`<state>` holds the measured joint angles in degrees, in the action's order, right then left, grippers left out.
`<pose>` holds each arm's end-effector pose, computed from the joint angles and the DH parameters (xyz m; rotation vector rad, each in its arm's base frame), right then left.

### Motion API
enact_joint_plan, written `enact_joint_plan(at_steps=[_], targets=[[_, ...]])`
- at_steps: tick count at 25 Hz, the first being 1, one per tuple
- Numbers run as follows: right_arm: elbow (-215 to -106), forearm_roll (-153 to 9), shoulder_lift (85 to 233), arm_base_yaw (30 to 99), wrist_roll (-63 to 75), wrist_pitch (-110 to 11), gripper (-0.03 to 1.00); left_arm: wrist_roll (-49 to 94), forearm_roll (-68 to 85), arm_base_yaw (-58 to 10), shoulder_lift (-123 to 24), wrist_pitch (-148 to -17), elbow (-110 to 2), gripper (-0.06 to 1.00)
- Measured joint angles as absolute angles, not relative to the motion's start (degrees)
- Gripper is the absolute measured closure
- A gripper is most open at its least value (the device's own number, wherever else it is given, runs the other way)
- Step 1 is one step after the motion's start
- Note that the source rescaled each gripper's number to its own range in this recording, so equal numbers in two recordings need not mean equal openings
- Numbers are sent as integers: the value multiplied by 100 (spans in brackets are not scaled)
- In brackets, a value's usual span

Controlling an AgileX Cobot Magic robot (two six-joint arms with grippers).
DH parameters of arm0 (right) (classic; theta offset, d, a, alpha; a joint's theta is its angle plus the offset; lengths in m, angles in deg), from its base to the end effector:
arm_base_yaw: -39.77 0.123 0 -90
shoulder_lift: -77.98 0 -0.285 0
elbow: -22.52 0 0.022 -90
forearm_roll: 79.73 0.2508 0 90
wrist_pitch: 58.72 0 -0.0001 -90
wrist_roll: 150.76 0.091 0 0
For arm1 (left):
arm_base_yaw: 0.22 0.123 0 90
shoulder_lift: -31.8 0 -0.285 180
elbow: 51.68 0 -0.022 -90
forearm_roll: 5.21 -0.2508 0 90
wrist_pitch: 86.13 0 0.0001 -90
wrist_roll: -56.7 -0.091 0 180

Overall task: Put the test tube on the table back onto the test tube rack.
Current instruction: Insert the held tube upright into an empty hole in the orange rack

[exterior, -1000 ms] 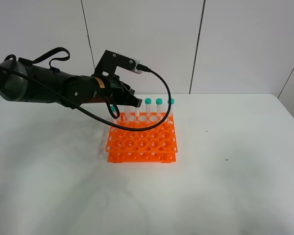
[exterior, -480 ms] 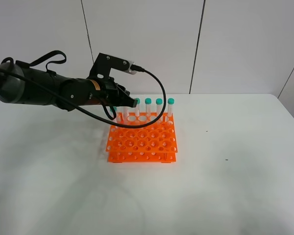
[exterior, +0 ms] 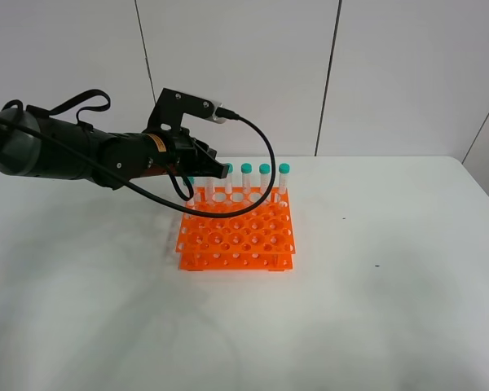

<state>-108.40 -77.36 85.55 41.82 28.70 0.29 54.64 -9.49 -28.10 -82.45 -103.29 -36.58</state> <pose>-0.0033 0.0031 0.2774 -0.0466 2.0181 0.0660 0.3607 -0.1931 0.2063 0.5899 1.8781 -0.2705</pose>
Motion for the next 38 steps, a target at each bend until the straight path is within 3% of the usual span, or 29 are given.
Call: enact_joint_plan(at_steps=[38], targets=[[-10840,-7736,8555,4182,2870,29,-3,5416,-949,-2810,-8709,-10501,-3634,94]])
